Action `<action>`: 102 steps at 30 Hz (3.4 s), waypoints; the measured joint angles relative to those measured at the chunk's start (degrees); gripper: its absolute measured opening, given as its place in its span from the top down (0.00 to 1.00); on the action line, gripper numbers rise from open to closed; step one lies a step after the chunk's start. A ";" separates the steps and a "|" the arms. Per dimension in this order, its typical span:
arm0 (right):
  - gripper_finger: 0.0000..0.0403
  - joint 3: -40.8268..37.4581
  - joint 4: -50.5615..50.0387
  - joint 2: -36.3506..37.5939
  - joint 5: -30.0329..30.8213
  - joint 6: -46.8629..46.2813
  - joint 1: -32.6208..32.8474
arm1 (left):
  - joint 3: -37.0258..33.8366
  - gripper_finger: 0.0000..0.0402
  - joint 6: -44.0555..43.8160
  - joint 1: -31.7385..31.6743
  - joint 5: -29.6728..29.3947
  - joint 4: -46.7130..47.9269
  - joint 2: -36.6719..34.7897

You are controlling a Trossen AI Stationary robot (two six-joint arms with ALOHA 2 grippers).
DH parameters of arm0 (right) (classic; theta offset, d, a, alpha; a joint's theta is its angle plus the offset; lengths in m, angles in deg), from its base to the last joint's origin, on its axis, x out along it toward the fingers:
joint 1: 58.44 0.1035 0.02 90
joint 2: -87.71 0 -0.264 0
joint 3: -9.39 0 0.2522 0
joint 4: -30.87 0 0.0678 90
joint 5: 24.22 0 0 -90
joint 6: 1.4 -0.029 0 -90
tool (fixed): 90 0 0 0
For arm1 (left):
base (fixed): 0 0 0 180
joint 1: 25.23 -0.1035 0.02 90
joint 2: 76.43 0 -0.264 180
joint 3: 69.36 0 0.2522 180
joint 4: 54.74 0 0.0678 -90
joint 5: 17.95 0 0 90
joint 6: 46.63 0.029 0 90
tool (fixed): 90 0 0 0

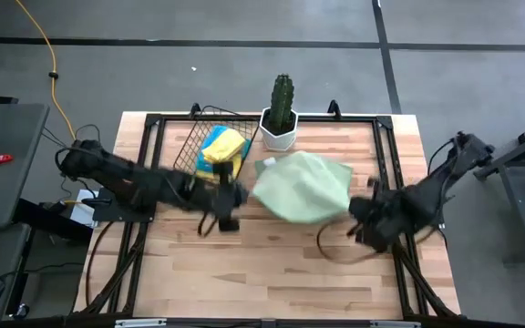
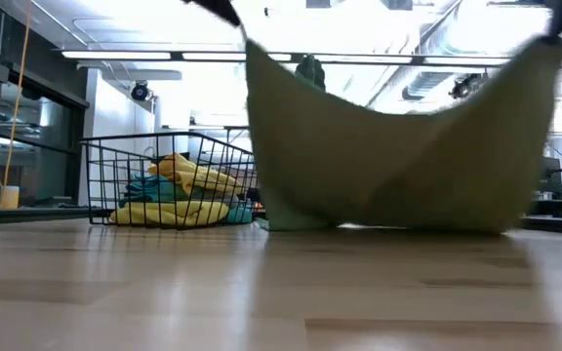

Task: Fold microfiber towels
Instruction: Fold the green microfiber towel on the table

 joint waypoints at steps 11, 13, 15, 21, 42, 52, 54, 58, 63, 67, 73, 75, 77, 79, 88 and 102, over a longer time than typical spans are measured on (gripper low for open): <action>1.00 -13.01 28.75 -12.72 -14.20 -14.18 12.71 | -24.69 1.00 -23.77 19.38 0.22 -22.30 0.31; 1.00 -13.00 30.43 -14.99 -15.41 -15.24 13.58 | -26.49 1.00 -28.87 22.53 0.03 -22.92 0.31; 1.00 -12.57 32.42 -16.79 -16.65 -16.45 14.10 | -27.40 1.00 -33.57 25.20 -0.07 -22.95 0.31; 1.00 -11.21 40.89 -20.41 -19.56 -22.83 15.76 | -27.77 1.00 -42.75 31.19 -2.78 -24.74 0.31; 1.00 5.09 30.53 -22.19 -9.22 -16.86 18.72 | -27.70 1.00 -40.67 30.92 3.85 -40.99 0.94; 1.00 7.25 28.83 -22.20 -6.47 -19.80 21.67 | -27.65 1.00 -46.37 36.76 7.70 -46.37 0.90; 1.00 7.23 29.35 -22.26 -5.70 -20.45 22.23 | -26.67 1.00 -46.40 38.06 7.40 -46.43 0.90; 1.00 7.21 31.06 -22.26 -4.33 -19.86 23.17 | -24.16 1.00 -40.82 39.13 4.66 -46.51 0.90; 1.00 7.18 25.70 -22.28 -3.31 -21.11 22.79 | -22.49 1.00 -35.07 37.67 -0.84 -43.42 0.49; 1.00 7.14 19.26 -22.28 -0.83 -24.10 21.90 | -22.35 1.00 -38.36 35.52 -2.74 -33.10 0.53; 1.00 5.88 15.84 -22.30 1.86 -24.57 20.68 | -22.39 1.00 -48.54 34.31 -10.97 -13.25 0.53; 1.00 4.20 16.46 -22.30 1.67 -24.62 20.01 | -22.39 1.00 -51.10 34.37 -13.74 -9.09 0.53; 1.00 1.77 17.39 -22.31 1.26 -24.64 18.99 | -22.39 1.00 -53.51 34.40 -15.68 -6.44 0.55; 1.00 -0.81 17.68 -22.35 0.52 -25.50 17.90 | -22.39 1.00 -55.52 34.38 -17.26 -4.53 0.55; 1.00 -7.94 18.30 -22.37 0.08 -27.10 13.86 | -22.40 1.00 -60.20 32.80 -18.06 0.07 4.28; 1.00 -16.14 25.80 -22.28 -4.53 -27.20 10.21 | -22.41 1.00 -61.79 28.32 -14.67 0.15 15.18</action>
